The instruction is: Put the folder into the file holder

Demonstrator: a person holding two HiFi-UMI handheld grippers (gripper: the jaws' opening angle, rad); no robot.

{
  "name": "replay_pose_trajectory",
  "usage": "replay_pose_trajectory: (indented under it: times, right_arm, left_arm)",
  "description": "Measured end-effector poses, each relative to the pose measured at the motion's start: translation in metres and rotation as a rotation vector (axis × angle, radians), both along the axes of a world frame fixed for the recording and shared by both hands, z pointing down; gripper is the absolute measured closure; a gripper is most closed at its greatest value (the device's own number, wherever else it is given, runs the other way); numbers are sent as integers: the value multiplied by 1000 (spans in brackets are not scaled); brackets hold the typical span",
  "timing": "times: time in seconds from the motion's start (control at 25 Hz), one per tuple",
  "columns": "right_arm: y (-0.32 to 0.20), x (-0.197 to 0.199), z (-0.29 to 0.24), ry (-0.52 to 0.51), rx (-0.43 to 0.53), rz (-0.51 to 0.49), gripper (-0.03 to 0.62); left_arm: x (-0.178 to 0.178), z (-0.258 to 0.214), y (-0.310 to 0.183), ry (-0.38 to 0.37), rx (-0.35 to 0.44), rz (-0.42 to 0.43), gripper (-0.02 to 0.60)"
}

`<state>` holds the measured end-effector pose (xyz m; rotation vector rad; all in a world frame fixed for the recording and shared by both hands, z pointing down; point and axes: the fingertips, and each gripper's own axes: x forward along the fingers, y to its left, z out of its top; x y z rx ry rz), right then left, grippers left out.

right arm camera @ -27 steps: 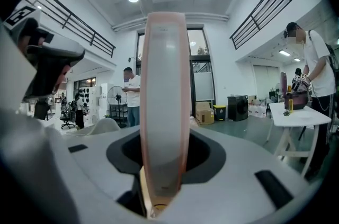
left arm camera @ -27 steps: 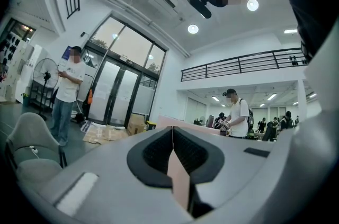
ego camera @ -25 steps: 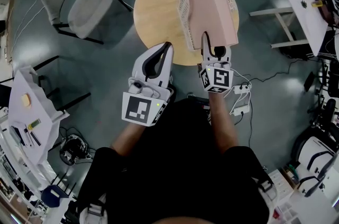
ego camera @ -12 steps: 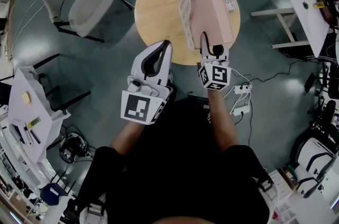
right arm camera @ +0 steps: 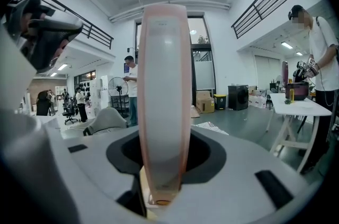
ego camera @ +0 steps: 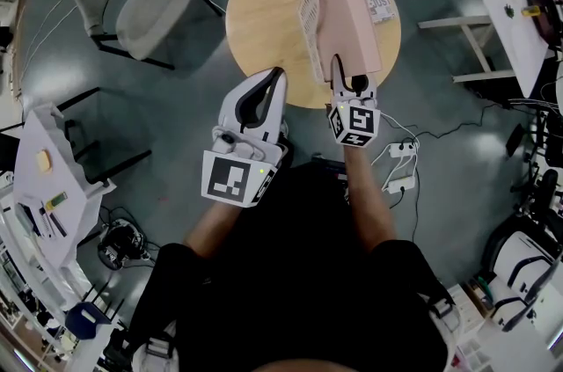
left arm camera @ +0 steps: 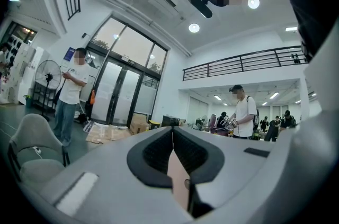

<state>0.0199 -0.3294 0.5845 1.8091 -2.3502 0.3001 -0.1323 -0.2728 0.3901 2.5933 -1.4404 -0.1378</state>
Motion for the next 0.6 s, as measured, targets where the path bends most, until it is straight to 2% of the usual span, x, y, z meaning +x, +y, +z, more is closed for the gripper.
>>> replay_pose_trajectory:
  times: [0.6]
  right_arm:
    - [-2, -3, 33, 49, -104, -8, 450]
  left_arm:
    - [-3, 0, 1, -6, -9, -16, 575]
